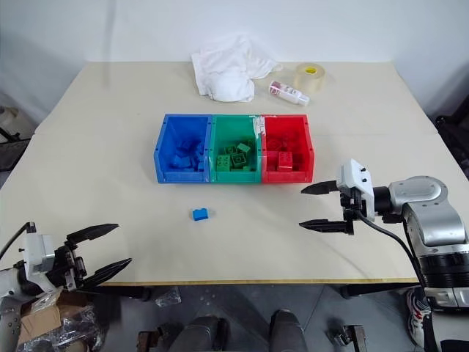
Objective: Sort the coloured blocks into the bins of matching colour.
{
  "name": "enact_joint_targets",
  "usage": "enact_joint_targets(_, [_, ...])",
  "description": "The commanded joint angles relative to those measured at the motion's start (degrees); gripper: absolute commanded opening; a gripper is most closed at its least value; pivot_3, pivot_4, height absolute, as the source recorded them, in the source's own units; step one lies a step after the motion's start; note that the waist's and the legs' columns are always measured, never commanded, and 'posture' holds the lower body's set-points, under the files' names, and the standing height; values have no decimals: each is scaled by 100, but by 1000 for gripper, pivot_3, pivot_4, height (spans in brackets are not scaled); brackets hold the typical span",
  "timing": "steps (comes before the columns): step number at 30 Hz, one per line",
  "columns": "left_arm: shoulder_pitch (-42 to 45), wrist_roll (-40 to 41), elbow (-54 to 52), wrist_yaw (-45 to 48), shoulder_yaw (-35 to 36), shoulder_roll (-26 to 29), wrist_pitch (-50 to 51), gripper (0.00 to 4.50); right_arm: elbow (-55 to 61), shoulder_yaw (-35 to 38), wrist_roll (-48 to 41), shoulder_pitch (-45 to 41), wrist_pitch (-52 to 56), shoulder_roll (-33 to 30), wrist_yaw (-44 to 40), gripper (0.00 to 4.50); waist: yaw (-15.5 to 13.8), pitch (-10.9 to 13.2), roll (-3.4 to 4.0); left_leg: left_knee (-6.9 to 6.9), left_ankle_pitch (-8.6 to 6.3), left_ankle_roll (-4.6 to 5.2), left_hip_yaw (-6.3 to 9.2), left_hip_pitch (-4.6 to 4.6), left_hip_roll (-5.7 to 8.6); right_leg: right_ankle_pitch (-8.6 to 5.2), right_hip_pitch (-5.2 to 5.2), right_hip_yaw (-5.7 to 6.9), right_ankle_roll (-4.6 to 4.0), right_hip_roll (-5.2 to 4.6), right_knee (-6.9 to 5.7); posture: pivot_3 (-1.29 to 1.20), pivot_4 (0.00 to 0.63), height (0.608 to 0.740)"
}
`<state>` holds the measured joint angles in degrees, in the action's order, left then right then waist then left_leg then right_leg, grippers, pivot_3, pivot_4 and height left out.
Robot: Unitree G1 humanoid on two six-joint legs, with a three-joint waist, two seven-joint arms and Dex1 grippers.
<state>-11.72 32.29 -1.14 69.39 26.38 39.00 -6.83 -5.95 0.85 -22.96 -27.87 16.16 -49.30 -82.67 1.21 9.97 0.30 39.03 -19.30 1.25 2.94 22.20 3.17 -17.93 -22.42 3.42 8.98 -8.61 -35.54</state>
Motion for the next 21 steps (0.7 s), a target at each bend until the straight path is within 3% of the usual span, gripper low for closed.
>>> enact_joint_targets(1, [126, 37, -256, -190, -36, 47, 122, 4500, 239, 154, -113, -41, 29, 23, 165, 4458, -40, 0, 0, 0, -1, 1, 0, 0, 1, 0, 0, -1, 0, -1, 0, 0, 150, 740])
enact_joint_targets(10, [1433, -884, -124, -836, -1495, -320, 314, 4500, 568, 111, -110, 9, 153, 195, 590, 4458, -140, 0, 0, 7, 0, 2, 0, 0, 7, 0, 1, 0, 1, 2, -10, 0, 150, 740])
enact_joint_targets(21, [3115, -1926, 1461, -907, -2835, -974, -137, 4500, 1247, 392, -273, 503, 372, 158, 1149, 4458, -115, 1, -1, 8, 0, 1, -8, 0, 9, 1, -1, 12, 2, 5, -20, 0, 150, 740])
